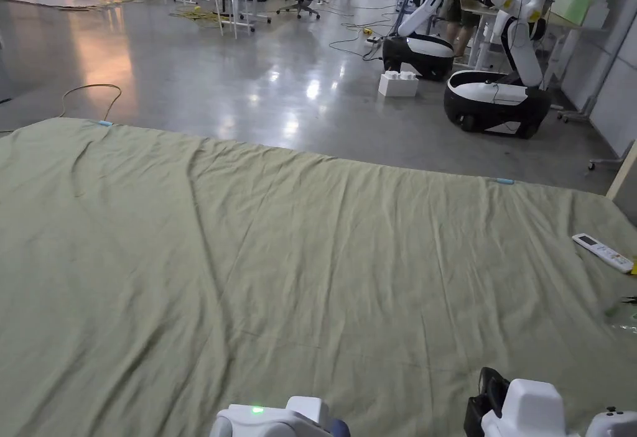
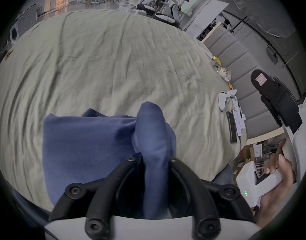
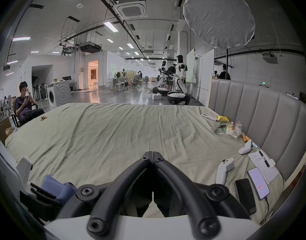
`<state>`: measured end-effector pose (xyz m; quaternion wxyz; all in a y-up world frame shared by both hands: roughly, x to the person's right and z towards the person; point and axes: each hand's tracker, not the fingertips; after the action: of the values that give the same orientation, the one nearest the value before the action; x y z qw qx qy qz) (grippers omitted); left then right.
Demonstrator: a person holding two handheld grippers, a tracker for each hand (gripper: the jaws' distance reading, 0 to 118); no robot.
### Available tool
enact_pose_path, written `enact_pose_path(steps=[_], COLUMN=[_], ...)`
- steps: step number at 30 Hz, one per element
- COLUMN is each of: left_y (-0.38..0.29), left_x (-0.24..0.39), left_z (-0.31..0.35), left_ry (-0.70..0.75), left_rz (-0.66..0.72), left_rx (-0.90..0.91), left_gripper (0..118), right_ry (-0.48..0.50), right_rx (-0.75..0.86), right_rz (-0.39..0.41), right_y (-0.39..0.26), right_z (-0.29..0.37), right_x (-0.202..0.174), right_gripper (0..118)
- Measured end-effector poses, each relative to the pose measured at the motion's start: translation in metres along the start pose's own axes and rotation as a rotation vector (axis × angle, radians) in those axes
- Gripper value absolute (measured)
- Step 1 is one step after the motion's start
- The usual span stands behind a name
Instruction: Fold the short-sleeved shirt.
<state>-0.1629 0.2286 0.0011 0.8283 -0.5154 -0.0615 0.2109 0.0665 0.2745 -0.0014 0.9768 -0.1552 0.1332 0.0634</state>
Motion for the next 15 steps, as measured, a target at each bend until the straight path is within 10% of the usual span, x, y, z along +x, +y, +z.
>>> enact_pose_path(steps=[4,9,11,14,15], left_y=[0.001,0.003,0.004,0.001,0.000], left_x=[-0.007,-0.016,-0.019,-0.017,-0.017], left_z=[0.029,0.064,0.064,0.045,0.038], left_ry=[-0.135,-0.133,-0.107,-0.077,-0.087], left_rz=[0.059,0.038,0.041,0.019,0.029], left_rx=[0.055,0.152,0.157,0.084,0.057], left_gripper=[75,76,69,12,12], right_ry=[-0.008,-0.015,-0.015,-0.011,-0.010], right_rx=[-0.001,-0.002,-0.001,-0.005,-0.006], right_rz=[0.005,0.002,-0.004,-0.006,-0.007], right_y=[-0.001,-0.003,-0.004,-0.006,-0.006], right_z=[0.003,0.003,0.003,0.003,0.003], right_x=[0.004,0.007,0.007,0.006,0.005], right_gripper=[1,1,1,1,1])
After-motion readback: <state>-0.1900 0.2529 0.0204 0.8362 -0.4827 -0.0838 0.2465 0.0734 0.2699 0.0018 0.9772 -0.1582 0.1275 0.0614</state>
